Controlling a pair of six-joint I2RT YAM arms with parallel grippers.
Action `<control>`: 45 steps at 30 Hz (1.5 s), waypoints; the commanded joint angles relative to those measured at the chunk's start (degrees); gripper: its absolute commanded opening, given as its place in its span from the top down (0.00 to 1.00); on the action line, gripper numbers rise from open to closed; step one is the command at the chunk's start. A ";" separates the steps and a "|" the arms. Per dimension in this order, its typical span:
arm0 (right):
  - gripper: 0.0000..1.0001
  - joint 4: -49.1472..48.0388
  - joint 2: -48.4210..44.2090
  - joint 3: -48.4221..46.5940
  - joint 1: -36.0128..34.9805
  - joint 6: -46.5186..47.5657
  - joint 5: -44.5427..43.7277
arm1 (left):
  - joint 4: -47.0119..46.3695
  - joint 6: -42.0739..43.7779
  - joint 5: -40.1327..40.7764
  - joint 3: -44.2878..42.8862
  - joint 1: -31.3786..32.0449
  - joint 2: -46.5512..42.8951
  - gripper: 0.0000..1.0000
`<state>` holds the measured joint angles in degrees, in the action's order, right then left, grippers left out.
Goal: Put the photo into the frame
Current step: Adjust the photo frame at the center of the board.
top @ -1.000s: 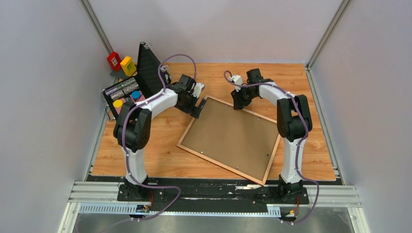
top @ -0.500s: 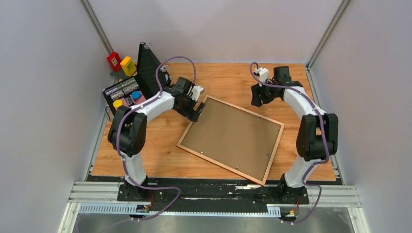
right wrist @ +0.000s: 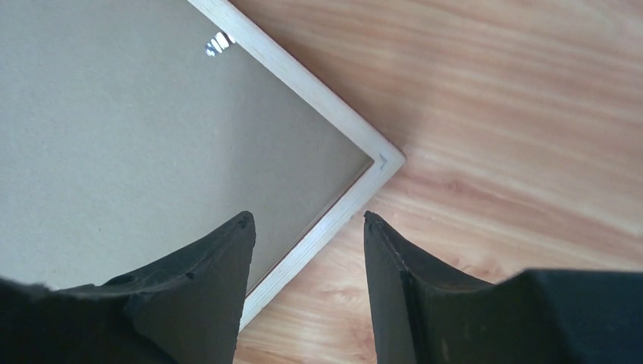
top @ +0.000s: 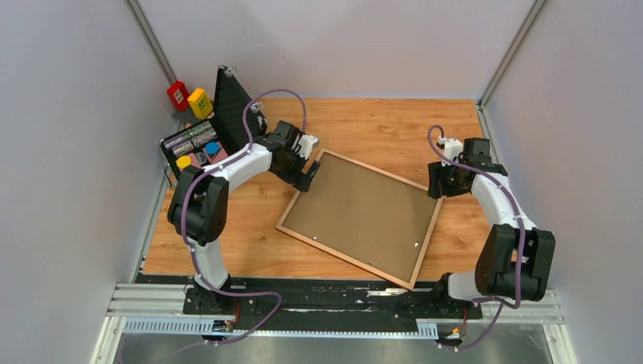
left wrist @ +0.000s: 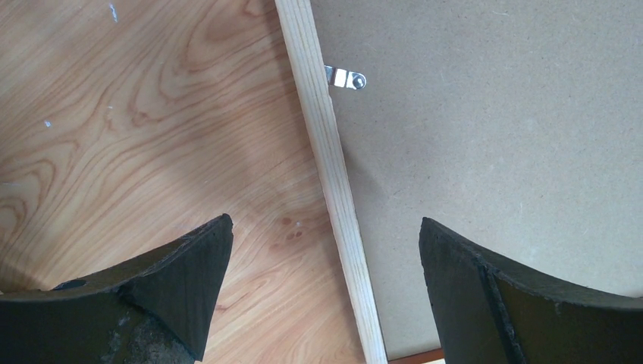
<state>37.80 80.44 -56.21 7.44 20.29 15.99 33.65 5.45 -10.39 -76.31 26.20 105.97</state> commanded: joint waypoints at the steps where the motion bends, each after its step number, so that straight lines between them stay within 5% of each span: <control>1: 0.47 1.21 -1.55 2.29 1.63 -3.18 -1.34 | -0.27 0.46 -1.58 0.11 -0.09 -2.62 0.00; 18: 0.56 -0.66 7.90 3.93 4.51 -5.52 -2.13 | -0.54 0.57 -2.56 0.58 -0.09 -1.43 0.00; 32: 0.99 -0.87 15.83 -1.80 4.51 -6.21 -0.83 | -0.87 0.67 1.36 1.04 -0.09 -1.72 0.00; 45: 1.00 -4.22 25.04 -14.68 4.51 -9.64 2.55 | -3.00 0.46 12.82 2.84 -0.10 -6.58 0.00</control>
<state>38.22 103.28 -66.81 12.14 12.05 16.88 33.08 5.45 -2.57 -73.69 26.20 103.68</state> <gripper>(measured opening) 0.070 0.998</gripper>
